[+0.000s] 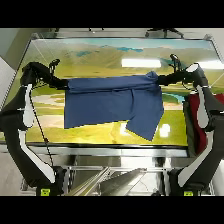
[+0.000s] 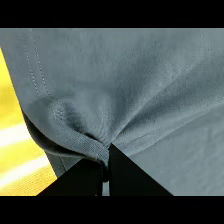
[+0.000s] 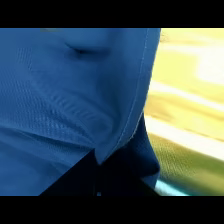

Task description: Fold the shirts.

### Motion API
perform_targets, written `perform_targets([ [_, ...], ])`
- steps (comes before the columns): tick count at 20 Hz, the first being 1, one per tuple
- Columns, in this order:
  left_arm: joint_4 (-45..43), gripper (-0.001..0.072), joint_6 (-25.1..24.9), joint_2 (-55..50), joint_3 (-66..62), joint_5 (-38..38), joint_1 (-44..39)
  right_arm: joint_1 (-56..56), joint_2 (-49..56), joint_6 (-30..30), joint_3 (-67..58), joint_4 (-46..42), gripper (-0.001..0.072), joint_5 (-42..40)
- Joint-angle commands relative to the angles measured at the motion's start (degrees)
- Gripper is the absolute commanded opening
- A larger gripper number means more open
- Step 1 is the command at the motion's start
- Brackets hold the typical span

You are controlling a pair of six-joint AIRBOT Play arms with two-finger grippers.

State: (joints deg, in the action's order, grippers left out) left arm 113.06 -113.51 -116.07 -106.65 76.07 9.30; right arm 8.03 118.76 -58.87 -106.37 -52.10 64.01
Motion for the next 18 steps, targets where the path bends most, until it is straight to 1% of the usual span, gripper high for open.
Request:
perform_targets([
  [1,-0.9,0.0016,0.7,0.0,0.9,-0.6,-0.3,-1.1,0.8,0.4,0.0,-0.5,0.0018,0.8],
  [4,-0.8,0.002,0.7,0.0,0.9,0.1,-0.3,-1.9,0.8,0.3,0.0,-0.6,0.0022,1.0],
  [5,-0.9,0.0178,0.8,0.3,0.9,1.4,-0.4,-2.0,0.6,-0.5,0.0,-0.7,0.014,1.2],
  [6,-1.0,0.057,1.8,0.9,0.7,2.5,-0.5,-1.9,0.0,-1.2,0.0,-0.7,0.0276,1.6],
  [7,-1.1,0.0666,3.4,1.4,-0.2,3.9,-0.4,-1.7,-1.0,-1.2,0.0,-0.9,0.0276,2.3],
  [9,-1.0,0.0656,6.5,2.3,-3.7,8.5,0.4,-0.5,-4.5,-3.5,-0.1,-1.4,0.0277,3.8],
  [11,-0.9,0.0656,8.7,3.7,-5.2,14.9,1.5,1.8,-9.0,-5.0,0.0,-2.2,0.0275,7.6],
  [13,-1.0,0.0656,9.2,7.5,0.9,17.6,2.2,4.6,-12.5,-7.2,0.1,-4.5,0.0276,12.9],
  [14,-1.0,0.0656,9.1,10.0,6.1,17.1,2.5,5.9,-13.5,-8.6,0.5,-5.6,0.0276,16.2],
  [16,-1.1,0.0656,8.5,15.8,19.5,13.7,3.3,8.5,-15.5,-10.3,4.1,-5.8,0.0275,22.3],
  [18,-1.0,0.0656,7.2,20.9,32.9,9.1,4.2,10.4,-18.3,-10.4,10.8,-5.8,0.0267,24.2],
])
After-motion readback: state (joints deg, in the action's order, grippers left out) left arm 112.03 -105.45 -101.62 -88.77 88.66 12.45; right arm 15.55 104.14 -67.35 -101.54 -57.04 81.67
